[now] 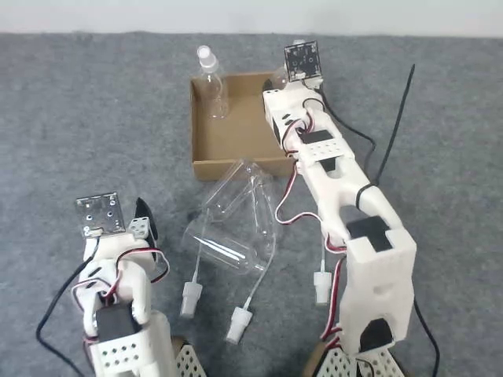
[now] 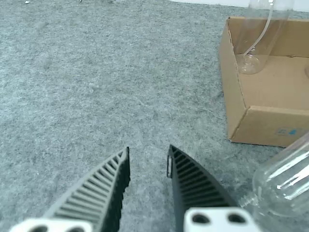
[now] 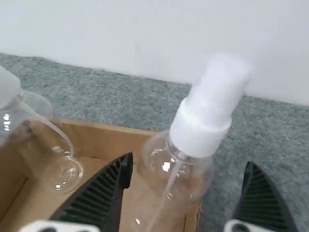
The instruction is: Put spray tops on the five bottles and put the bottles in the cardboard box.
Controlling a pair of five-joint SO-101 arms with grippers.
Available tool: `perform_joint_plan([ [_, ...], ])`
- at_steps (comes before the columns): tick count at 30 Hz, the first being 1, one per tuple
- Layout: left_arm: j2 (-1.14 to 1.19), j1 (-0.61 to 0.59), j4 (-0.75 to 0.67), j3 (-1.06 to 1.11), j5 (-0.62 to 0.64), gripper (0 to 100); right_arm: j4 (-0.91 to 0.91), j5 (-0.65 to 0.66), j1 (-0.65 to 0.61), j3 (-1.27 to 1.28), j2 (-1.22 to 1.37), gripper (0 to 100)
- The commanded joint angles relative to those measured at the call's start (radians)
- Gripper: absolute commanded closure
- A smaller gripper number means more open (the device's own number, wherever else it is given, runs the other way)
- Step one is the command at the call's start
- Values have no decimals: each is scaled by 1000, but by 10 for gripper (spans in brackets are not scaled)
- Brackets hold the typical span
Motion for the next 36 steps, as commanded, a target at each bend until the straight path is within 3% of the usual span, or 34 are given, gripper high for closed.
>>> perform_joint_plan([
  [1,-23,-8,-34,-1,-5,884,47,12,7,-3,-137,709],
  [16,-23,-8,-35,1,-5,884,111,12,-24,3,-157,713],
  [24,-23,-8,-35,1,-5,884,111,17,-19,21,-166,844],
  [30,-23,-8,-35,1,-5,884,117,17,-19,25,-166,852],
  [36,-23,-8,-35,1,-5,884,274,18,-19,3,-205,850],
])
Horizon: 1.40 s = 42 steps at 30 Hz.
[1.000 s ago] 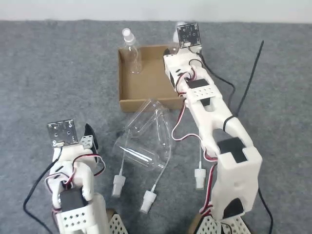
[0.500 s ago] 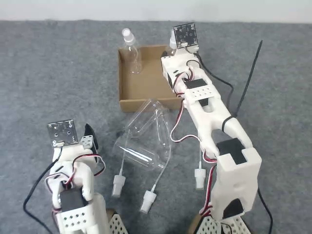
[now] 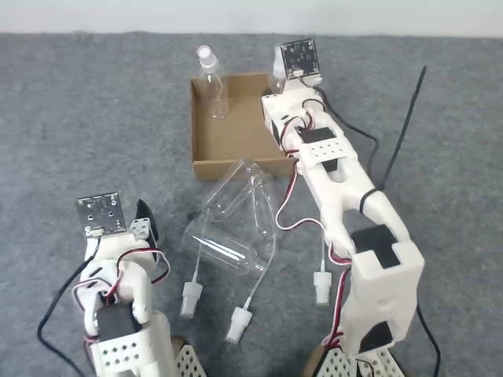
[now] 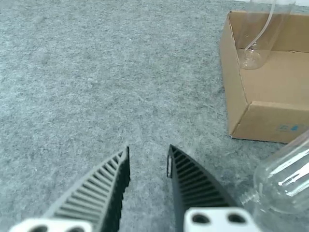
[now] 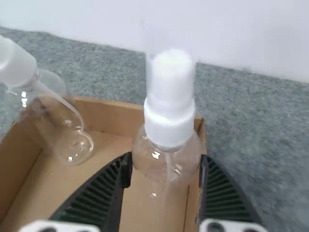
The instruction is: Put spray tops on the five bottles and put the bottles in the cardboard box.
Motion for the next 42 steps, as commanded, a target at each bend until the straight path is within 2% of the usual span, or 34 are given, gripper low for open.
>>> perform_joint_plan([
  [1,-23,-8,-35,-15,-3,884,90,17,-4,-35,-110,849],
  [8,-23,-8,-35,-15,-3,884,185,12,-12,-35,-147,695],
  [16,-23,-8,-35,-13,-3,884,174,11,-12,-35,-147,754],
  [20,-23,-8,-35,-13,-3,884,108,11,-12,-31,-134,786],
  [28,-23,-8,-35,-13,-3,884,73,17,-4,-107,-48,925],
  [37,-23,-8,-35,-13,-3,884,65,17,-4,-245,58,950],
  [42,-23,-8,-35,-13,-3,884,81,18,-4,-295,99,878],
])
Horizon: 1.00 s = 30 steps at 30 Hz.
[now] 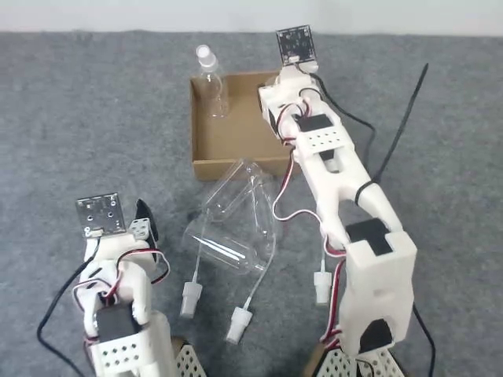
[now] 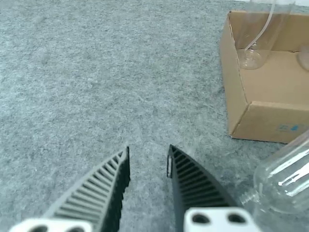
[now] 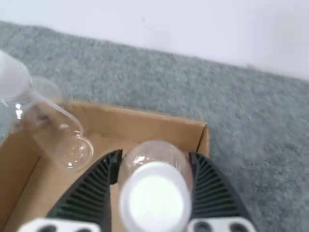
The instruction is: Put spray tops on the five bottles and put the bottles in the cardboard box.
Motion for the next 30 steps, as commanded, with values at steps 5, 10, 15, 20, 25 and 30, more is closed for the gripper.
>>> perform_joint_plan([
  [5,-23,-8,-35,-13,-3,884,93,12,-1,-117,-38,745],
  [10,-23,-8,-35,-13,-3,884,150,11,-4,-170,-39,787],
  [15,-23,-8,-35,-13,-3,884,157,12,-2,-193,-38,943],
  [20,-23,-8,-35,-13,-3,884,157,15,-2,-195,-38,986],
  [25,-23,-8,-35,-13,-3,884,159,17,-2,-195,-38,993],
  [30,-23,-8,-35,-13,-3,884,199,17,-1,-201,-45,993],
])
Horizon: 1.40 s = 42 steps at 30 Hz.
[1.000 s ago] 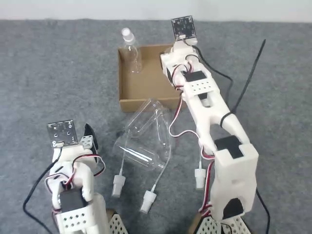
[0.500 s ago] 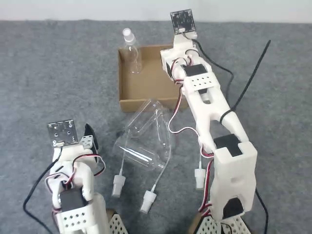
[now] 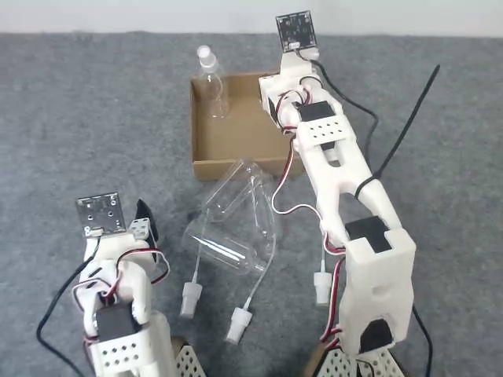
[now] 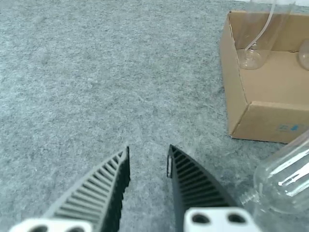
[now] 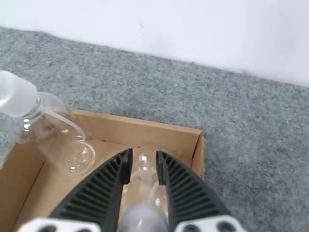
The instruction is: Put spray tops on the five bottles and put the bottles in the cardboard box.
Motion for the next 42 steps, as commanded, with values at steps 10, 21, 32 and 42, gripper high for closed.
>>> perform_joint_plan([
  [10,-23,-8,-35,-13,-3,884,415,15,-7,-373,25,993],
  [21,-23,-8,-35,-13,-3,884,668,78,-15,-687,168,993],
  [32,-23,-8,-35,-13,-3,884,736,81,-28,-850,294,743],
  [42,-23,-8,-35,-13,-3,884,765,80,-45,-878,291,734],
])
